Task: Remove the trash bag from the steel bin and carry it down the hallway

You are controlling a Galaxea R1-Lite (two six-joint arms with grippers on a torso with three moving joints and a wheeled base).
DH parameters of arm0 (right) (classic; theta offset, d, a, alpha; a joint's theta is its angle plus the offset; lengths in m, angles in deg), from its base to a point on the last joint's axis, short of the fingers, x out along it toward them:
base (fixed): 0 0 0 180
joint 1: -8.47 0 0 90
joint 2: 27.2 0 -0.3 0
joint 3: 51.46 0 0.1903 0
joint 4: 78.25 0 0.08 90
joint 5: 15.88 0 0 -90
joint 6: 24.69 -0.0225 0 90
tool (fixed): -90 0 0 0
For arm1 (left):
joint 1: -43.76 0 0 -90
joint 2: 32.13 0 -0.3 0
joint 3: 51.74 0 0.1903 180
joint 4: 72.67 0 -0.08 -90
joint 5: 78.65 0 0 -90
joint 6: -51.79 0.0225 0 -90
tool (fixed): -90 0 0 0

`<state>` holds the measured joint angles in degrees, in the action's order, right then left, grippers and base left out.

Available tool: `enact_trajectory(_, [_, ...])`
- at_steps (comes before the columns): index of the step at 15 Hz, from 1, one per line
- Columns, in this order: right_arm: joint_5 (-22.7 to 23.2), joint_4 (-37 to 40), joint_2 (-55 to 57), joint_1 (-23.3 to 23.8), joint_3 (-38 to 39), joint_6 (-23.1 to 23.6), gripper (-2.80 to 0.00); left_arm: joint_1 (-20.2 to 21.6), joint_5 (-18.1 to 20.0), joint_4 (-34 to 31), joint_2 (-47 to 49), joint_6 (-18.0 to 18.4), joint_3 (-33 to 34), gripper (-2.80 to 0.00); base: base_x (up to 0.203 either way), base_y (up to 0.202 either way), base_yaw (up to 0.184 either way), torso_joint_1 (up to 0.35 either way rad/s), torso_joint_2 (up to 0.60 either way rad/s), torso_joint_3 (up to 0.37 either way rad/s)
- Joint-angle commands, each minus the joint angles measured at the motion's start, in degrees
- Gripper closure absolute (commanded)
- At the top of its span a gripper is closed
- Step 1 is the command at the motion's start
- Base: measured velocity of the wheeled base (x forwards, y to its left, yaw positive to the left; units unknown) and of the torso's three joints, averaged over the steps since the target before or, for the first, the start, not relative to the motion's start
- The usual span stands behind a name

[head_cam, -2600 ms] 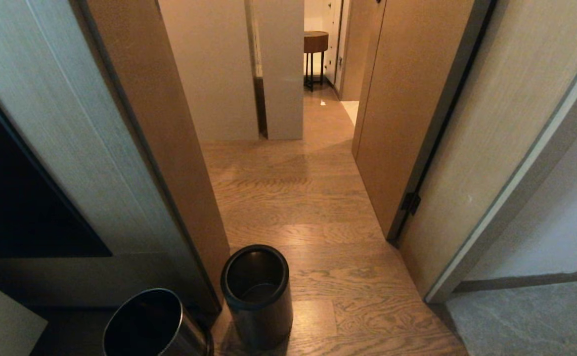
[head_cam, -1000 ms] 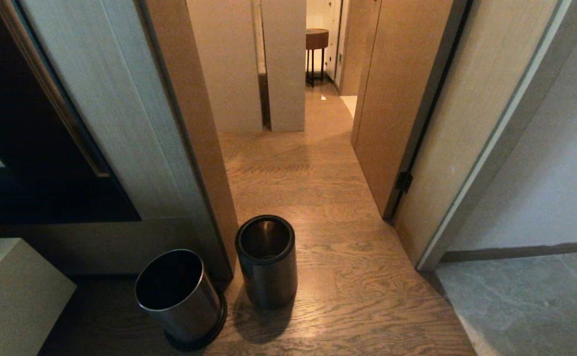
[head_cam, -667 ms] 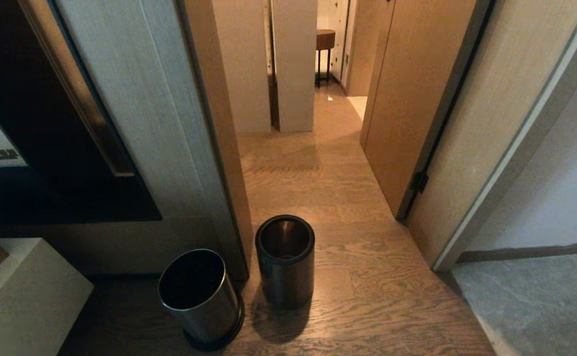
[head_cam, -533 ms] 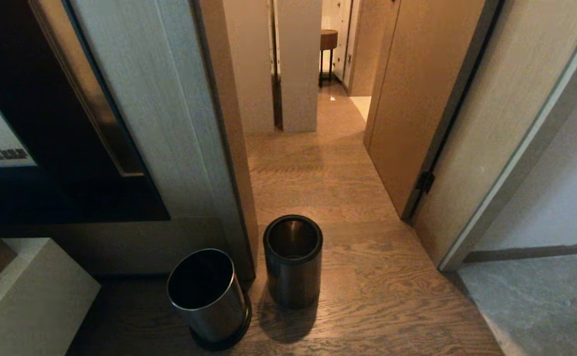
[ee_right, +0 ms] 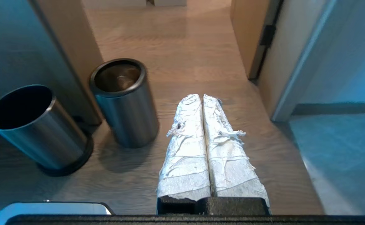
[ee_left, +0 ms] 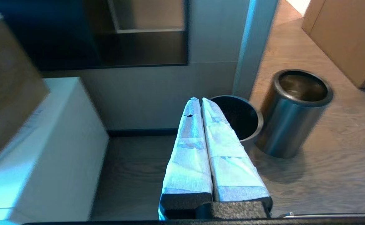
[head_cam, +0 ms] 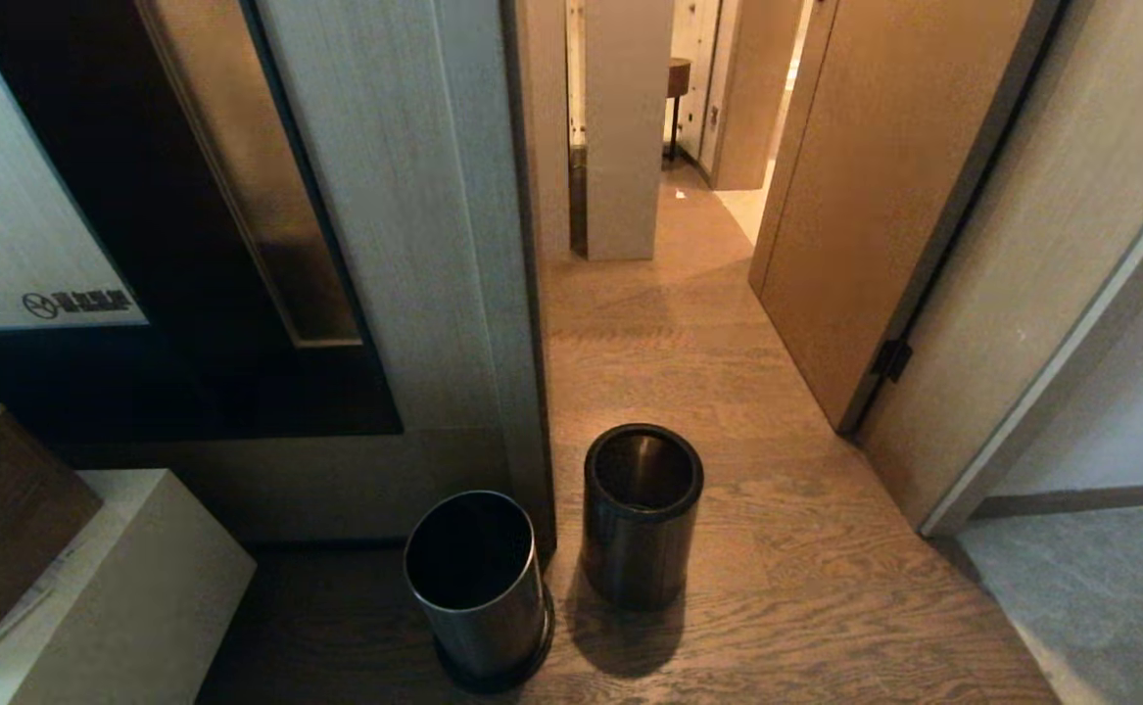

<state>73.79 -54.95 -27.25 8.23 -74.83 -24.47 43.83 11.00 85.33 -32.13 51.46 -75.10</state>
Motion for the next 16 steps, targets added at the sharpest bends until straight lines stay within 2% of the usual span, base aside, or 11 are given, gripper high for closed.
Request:
enact_trajectory(1, [0.0, 0.0, 0.0, 0.0, 0.0, 0.0, 0.00, 0.0, 0.0, 0.0, 0.0, 0.0, 0.7, 0.00, 0.000, 0.195, -0.003, 0.003, 0.01, 0.002])
enact_trajectory(8, [0.0, 0.0, 0.0, 0.0, 0.0, 0.0, 0.00, 0.0, -0.1, 0.0, 0.0, 0.0, 0.7, 0.00, 0.000, 0.175, 0.002, 0.001, 0.00, 0.002])
enact_trajectory(16, [0.0, 0.0, 0.0, 0.0, 0.0, 0.0, 0.00, 0.0, 0.0, 0.0, 0.0, 0.1, 0.7, 0.00, 0.000, 0.000, 0.000, 0.000, 0.00, 0.000])
